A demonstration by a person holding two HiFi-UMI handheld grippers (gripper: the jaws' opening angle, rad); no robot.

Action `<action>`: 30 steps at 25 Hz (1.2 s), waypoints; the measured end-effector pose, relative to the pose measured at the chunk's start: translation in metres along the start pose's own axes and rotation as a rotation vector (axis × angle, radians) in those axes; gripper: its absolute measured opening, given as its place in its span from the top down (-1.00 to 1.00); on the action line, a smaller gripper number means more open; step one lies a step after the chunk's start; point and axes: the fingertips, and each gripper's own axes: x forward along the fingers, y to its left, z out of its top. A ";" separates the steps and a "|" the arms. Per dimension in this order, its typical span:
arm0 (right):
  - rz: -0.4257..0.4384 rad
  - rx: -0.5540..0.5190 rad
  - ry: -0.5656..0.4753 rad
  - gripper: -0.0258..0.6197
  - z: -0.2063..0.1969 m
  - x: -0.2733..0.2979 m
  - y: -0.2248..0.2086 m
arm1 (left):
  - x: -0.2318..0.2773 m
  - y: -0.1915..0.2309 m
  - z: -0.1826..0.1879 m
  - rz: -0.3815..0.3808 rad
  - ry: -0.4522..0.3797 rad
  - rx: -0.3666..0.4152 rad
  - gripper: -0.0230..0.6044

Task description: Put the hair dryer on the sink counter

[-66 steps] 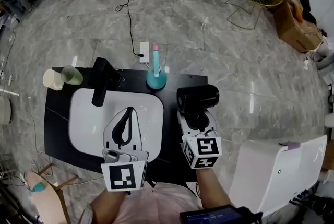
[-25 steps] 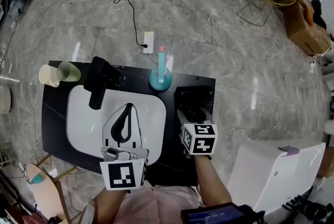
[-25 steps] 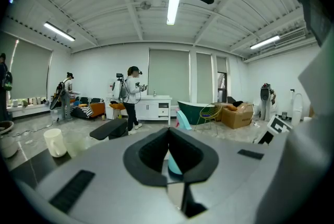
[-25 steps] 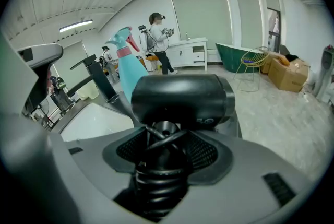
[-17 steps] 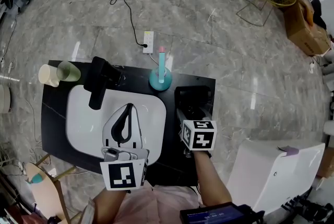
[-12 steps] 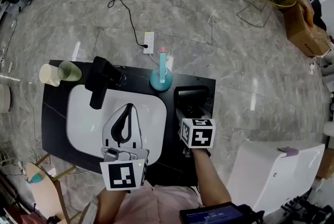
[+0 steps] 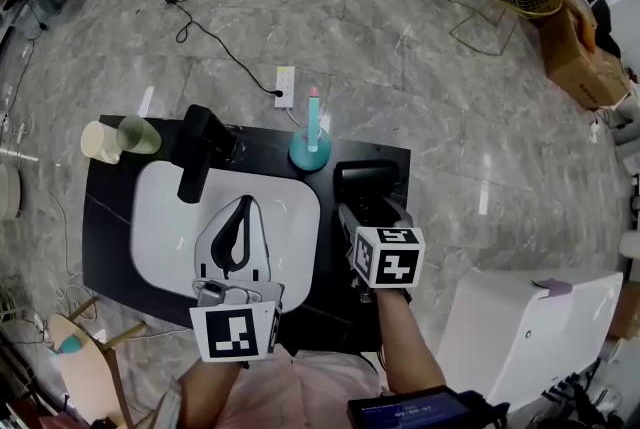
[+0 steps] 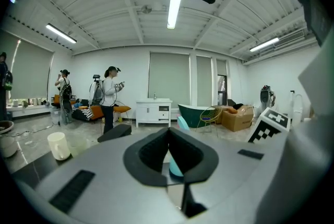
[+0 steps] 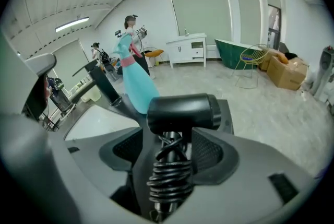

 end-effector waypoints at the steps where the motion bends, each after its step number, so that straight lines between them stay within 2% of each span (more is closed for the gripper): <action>1: 0.001 0.002 -0.025 -0.02 0.006 -0.008 0.002 | -0.002 -0.001 0.002 -0.005 -0.007 0.004 0.90; 4: 0.003 0.009 -0.132 0.03 0.027 -0.040 0.013 | -0.010 -0.006 0.014 -0.026 -0.021 -0.001 0.90; 7: 0.010 0.000 -0.266 0.12 0.049 -0.076 0.029 | -0.017 -0.009 0.036 -0.040 -0.065 -0.044 0.90; 11: 0.009 -0.037 -0.439 0.27 0.070 -0.127 0.054 | -0.033 -0.009 0.064 -0.061 -0.110 0.005 0.90; 14: -0.019 -0.076 -0.533 0.40 0.079 -0.159 0.066 | -0.044 -0.016 0.089 -0.094 -0.177 0.006 0.90; 18: -0.056 -0.110 -0.651 0.66 0.086 -0.200 0.080 | -0.058 -0.017 0.112 -0.112 -0.209 0.011 0.90; 21: -0.077 -0.136 -0.724 0.91 0.092 -0.225 0.086 | -0.066 -0.020 0.125 -0.132 -0.252 0.015 0.90; 25: -0.074 -0.164 -0.778 0.92 0.097 -0.246 0.096 | -0.076 -0.023 0.135 -0.155 -0.298 0.022 0.90; 30: -0.092 -0.177 -0.819 0.92 0.098 -0.266 0.101 | -0.091 -0.028 0.151 -0.168 -0.342 -0.016 0.90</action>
